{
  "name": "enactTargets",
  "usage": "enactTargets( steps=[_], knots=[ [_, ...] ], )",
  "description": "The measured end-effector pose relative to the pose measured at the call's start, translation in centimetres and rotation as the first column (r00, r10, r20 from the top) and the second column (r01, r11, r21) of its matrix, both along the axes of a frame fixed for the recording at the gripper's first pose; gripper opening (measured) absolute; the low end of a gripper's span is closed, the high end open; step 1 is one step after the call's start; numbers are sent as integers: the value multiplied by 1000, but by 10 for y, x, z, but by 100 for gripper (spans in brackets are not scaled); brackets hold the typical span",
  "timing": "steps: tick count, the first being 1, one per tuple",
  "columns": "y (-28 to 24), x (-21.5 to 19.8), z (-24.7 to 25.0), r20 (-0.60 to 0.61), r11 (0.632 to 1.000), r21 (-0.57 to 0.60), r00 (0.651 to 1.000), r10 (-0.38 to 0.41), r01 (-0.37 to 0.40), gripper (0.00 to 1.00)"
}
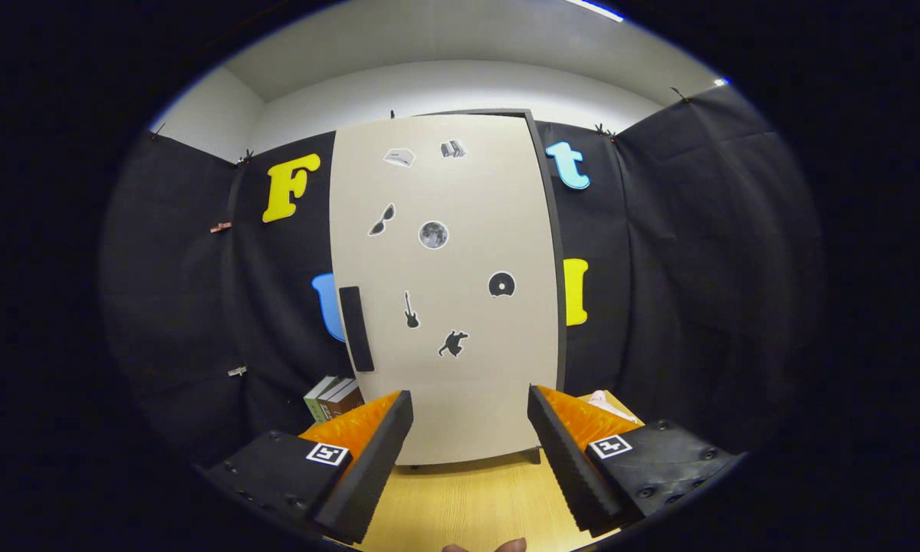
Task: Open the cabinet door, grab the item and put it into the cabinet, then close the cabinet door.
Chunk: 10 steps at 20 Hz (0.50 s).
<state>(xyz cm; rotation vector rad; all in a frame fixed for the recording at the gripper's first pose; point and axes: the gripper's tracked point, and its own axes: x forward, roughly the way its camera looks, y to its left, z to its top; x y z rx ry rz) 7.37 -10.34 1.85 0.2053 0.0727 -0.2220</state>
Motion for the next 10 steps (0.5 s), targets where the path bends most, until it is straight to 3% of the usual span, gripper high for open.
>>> enactTargets(
  steps=[10],
  knots=[
    [0, 1, 0, -1, 1000, 1, 1000, 1, -1, 98]
  ],
)
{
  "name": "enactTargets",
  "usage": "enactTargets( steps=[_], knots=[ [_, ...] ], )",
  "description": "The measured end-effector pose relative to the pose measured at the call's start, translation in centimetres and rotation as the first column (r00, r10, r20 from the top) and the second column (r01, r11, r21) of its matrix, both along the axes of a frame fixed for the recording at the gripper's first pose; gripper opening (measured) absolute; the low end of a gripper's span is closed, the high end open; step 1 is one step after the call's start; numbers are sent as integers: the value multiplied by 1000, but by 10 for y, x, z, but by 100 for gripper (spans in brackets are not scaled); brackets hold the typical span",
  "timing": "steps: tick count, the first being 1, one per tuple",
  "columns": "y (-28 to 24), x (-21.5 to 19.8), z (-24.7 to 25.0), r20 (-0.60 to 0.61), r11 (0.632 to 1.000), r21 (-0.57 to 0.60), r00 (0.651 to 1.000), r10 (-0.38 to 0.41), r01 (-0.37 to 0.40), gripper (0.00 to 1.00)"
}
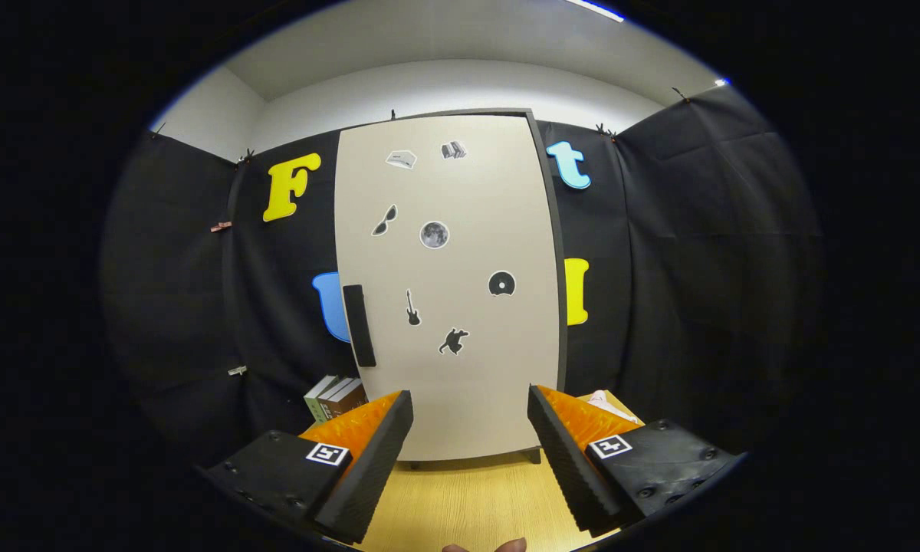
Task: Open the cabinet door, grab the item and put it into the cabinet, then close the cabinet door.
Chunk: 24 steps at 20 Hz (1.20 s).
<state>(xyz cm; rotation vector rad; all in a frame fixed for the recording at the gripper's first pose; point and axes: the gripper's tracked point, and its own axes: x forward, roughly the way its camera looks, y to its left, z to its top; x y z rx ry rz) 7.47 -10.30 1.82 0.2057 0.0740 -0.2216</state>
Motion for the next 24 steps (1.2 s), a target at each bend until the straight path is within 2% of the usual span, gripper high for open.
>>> enactTargets(
  steps=[24],
  knots=[
    [2, 0, 1, 1, 1000, -1, 1000, 10, -10, 97]
  ],
)
